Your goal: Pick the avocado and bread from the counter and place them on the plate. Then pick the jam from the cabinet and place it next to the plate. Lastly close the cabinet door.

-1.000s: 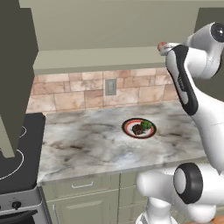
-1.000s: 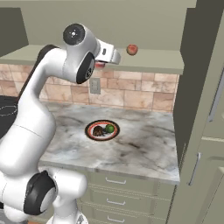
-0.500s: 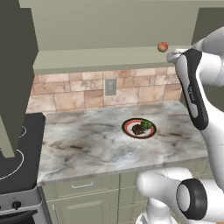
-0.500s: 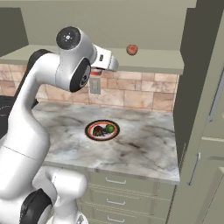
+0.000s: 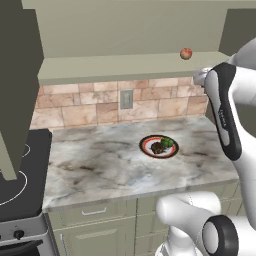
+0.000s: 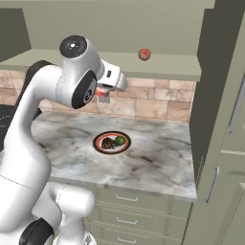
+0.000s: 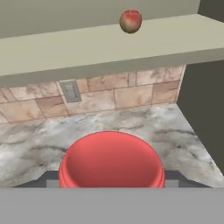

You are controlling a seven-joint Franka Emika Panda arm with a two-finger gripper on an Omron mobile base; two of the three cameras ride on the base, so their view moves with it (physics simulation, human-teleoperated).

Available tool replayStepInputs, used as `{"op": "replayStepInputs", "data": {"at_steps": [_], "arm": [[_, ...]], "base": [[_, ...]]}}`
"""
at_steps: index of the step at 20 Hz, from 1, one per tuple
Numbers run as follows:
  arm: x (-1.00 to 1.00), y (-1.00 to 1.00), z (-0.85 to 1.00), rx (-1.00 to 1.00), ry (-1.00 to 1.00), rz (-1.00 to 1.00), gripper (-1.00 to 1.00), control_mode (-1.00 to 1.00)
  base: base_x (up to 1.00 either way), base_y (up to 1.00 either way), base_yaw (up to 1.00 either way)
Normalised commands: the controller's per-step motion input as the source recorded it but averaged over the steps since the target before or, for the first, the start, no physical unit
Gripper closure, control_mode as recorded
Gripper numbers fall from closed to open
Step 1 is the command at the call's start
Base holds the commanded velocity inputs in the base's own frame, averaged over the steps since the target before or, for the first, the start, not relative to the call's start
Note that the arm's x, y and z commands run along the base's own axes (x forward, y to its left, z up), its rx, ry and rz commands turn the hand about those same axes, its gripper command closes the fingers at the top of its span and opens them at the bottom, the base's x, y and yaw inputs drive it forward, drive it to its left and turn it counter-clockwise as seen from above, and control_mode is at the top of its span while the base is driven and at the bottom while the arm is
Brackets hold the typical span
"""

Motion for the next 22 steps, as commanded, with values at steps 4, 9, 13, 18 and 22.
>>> {"op": "replayStepInputs", "data": {"at_steps": [4,9,13,18,22], "arm": [[-0.03,0.00,-0.51,0.00,0.20,0.00,1.00,-1.00],[0.00,0.00,-0.48,0.00,0.19,0.00,1.00,-1.00],[0.00,-0.02,-0.44,0.00,0.17,0.00,1.00,-1.00],[0.00,-0.09,-0.43,0.00,0.08,0.01,1.00,-1.00],[0.00,-0.14,-0.42,0.00,-0.01,0.04,1.00,-1.00]], "base": [[0.00,0.00,0.00],[0.00,0.00,0.00],[0.00,0.00,0.00],[0.00,0.00,0.00],[0.00,0.00,0.00]]}}
